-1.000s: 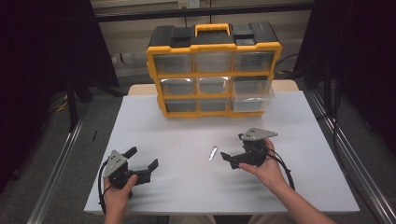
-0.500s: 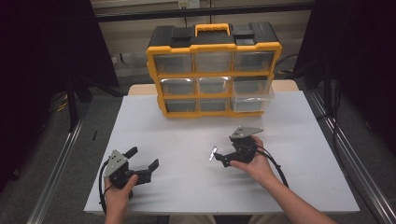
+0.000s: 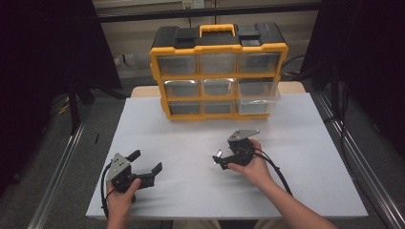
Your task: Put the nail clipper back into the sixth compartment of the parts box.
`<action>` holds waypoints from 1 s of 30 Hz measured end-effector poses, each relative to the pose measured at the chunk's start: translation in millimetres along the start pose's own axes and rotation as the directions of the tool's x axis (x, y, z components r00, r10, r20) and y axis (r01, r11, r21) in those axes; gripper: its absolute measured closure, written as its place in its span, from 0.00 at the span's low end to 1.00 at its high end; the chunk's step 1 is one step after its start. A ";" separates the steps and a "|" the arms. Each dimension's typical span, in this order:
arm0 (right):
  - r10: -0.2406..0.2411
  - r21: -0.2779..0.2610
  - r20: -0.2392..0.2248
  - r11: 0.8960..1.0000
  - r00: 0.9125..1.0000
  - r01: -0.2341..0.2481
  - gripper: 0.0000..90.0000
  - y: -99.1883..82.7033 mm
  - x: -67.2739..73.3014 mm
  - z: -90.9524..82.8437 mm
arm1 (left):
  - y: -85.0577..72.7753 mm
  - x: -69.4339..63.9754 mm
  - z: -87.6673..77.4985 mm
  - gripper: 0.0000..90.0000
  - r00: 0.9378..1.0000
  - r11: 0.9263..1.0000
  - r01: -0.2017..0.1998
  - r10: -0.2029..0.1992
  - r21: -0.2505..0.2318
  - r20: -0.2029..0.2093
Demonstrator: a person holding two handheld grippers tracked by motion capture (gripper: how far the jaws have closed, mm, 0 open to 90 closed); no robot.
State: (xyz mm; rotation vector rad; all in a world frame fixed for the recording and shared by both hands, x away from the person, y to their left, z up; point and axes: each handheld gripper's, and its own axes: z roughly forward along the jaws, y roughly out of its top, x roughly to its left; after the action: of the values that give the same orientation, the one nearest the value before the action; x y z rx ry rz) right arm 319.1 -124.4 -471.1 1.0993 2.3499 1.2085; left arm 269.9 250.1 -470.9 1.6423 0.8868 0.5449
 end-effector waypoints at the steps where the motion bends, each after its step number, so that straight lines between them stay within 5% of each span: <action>1: 0.001 0.005 0.006 1.000 1.000 -0.001 0.16 0.0 0.4 0.2 | 0.2 -0.2 -0.3 0.02 1.000 1.000 0.001 -0.001 0.000 -0.004; 21: 0.054 0.075 -0.014 0.996 0.998 -0.052 0.36 -5.2 6.9 12.9 | -0.1 0.7 0.7 0.02 1.000 1.000 -0.001 0.001 0.006 -0.006; 30: 0.071 0.089 0.021 0.993 0.997 -0.073 0.46 -5.2 10.2 18.9 | -0.2 2.2 1.1 0.02 1.000 1.000 0.002 -0.002 0.005 0.005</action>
State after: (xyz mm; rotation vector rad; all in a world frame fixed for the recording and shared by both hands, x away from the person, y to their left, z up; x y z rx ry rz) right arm 320.0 -107.9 -485.8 1.2285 2.3905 1.1214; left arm 272.1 251.2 -471.6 1.6466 0.8861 0.5373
